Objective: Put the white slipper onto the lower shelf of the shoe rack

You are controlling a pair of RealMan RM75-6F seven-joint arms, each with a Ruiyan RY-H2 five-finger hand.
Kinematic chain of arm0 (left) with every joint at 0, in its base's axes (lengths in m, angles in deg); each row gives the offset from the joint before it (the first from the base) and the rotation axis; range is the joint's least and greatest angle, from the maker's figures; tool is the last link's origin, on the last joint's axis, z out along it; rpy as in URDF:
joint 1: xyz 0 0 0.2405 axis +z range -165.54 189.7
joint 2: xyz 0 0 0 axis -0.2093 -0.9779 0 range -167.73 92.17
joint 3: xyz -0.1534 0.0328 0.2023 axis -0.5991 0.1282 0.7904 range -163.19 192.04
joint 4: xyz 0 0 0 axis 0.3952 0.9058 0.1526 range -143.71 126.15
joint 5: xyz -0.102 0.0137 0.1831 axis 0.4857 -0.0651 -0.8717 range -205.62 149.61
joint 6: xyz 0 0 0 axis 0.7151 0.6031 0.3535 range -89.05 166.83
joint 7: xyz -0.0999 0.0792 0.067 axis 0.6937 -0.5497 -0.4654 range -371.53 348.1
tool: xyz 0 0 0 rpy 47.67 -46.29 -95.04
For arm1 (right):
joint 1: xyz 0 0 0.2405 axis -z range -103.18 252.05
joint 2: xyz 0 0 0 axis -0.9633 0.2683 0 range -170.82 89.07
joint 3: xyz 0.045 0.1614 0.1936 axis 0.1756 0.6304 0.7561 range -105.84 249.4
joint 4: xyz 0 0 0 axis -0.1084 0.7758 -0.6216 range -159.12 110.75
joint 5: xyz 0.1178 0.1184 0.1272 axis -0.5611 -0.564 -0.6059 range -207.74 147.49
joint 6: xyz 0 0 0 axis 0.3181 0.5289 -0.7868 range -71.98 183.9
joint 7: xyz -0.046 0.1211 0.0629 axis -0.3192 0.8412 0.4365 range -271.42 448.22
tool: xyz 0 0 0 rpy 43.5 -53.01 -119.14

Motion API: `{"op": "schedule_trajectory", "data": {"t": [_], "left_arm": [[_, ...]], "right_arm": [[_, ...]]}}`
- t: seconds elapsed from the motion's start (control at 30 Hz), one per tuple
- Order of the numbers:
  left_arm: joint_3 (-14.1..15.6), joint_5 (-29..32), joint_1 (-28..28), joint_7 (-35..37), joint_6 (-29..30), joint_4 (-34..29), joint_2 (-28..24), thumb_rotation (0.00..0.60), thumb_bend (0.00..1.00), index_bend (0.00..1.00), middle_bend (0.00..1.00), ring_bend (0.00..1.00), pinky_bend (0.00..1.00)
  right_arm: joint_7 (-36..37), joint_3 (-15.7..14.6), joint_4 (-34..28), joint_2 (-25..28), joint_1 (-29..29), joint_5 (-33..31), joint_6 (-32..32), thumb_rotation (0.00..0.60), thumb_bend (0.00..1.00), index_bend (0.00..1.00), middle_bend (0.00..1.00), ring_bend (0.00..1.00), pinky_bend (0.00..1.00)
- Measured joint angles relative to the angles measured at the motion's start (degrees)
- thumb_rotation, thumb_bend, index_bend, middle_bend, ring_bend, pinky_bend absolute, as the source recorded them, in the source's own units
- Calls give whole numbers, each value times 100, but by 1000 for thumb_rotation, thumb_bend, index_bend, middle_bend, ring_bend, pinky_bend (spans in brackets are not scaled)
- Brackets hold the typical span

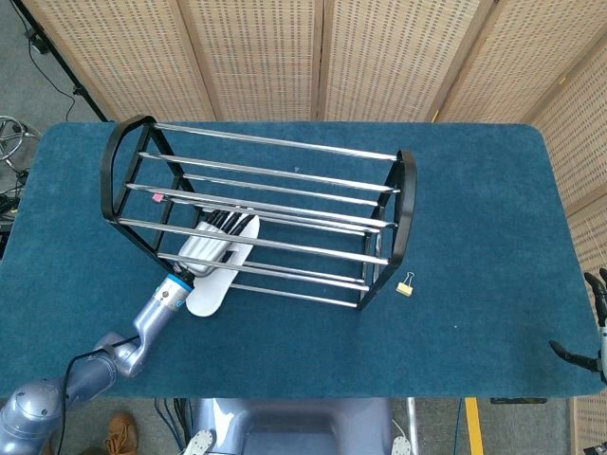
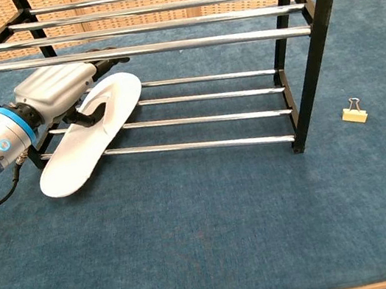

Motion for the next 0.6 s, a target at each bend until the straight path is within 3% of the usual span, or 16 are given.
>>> {"op": "schedule_trajectory", "data": {"t": [0.6], "left_arm": [[-160,297,202,-1030,-178,-1530,-507,583,503,85,0,0,202]], "right_arm": [[16,2,-8,12,10,5,18,600,59,0,0,0,0]]}}
